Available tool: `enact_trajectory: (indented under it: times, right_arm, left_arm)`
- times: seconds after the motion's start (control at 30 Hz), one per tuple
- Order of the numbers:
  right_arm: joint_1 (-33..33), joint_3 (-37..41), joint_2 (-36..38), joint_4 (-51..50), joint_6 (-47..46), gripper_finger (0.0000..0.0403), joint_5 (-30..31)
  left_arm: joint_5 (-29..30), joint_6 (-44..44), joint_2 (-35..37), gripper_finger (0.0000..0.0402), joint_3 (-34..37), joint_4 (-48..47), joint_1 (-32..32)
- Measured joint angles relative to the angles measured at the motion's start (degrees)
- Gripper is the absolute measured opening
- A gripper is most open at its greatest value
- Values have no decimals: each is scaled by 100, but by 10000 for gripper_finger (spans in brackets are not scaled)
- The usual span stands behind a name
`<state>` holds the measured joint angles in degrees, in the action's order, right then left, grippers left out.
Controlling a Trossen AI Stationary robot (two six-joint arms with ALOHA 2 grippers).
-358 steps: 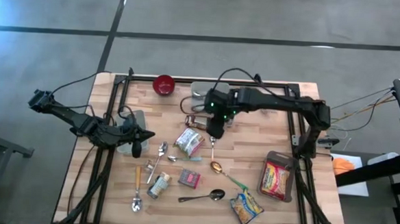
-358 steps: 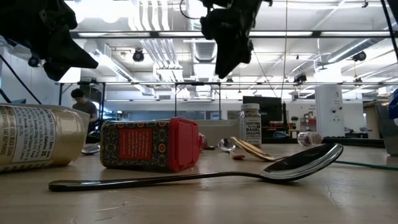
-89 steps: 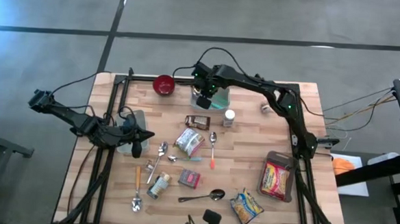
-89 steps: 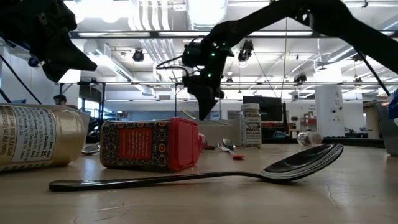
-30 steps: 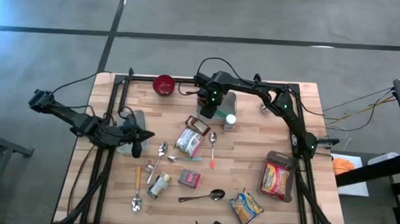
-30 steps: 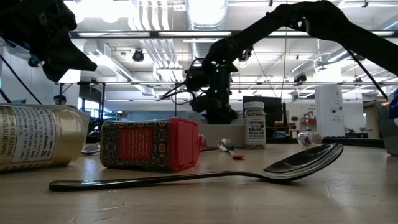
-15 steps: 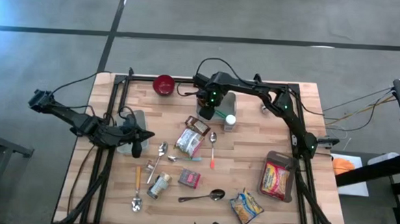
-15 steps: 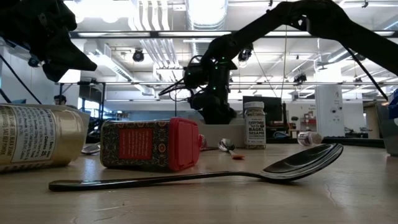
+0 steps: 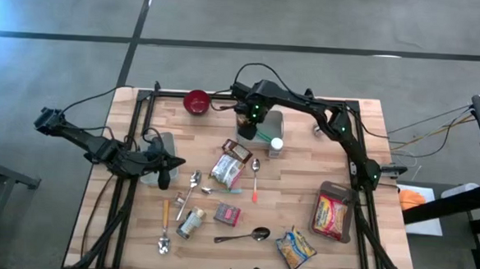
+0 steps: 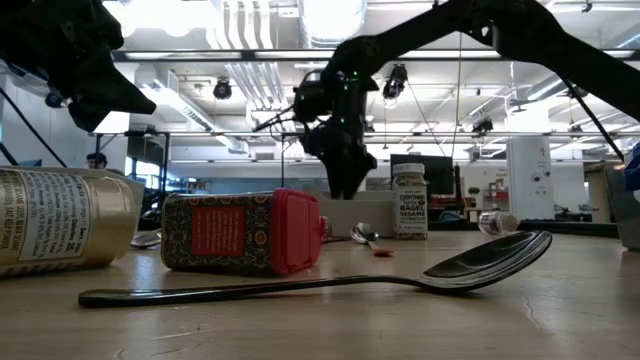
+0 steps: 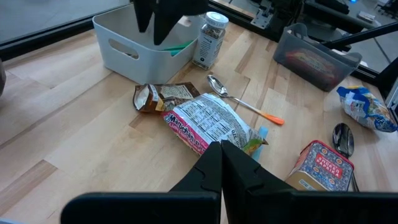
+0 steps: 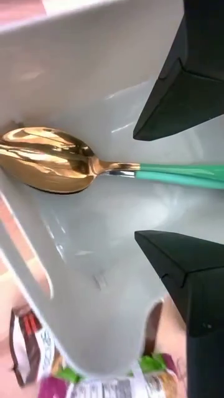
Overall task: Pick & Place Food Item
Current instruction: Put the left brown seasoning bottle into the left gray bin
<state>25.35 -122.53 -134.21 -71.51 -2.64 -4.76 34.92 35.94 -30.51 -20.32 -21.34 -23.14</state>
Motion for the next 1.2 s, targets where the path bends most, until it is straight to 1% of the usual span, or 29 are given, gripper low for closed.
enact_trajectory:
  times: [0.13, 0.37, 0.5, 0.63, 0.77, 0.87, 1.03, 1.2]
  right_arm:
    - [-106, -352, 2, -414, 107, 248, 128]
    - [-483, -948, 41, -1189, 266, 248, 1059]
    - [-850, -1027, 216, -1485, 427, 248, 1403]
    - [-1271, -815, 624, -1510, 432, 248, 1432]
    - [-1672, -386, 1214, -1419, 136, 248, 1438]
    - [-1968, 160, 1817, -1220, -235, 248, 1438]
    - [-2508, 1450, 3014, -391, -892, 248, 1440]
    - [-3003, 2852, 4104, 808, -1506, 248, 1535]
  left_arm:
    - [-1, -1, -1, 1, 0, 0, 2]
    - [-1, 0, 0, 0, 0, 0, 1]
    - [-1, 1, -1, 1, 0, 0, 2]
    - [1, 0, 1, 1, 0, 0, 1]
    - [-1, 0, 0, 0, 0, 0, 1]
    - [0, 0, -1, 1, 0, 0, 2]
    - [-1, 0, -1, 1, 0, 0, 2]
    - [0, -1, -1, 0, 0, 0, 2]
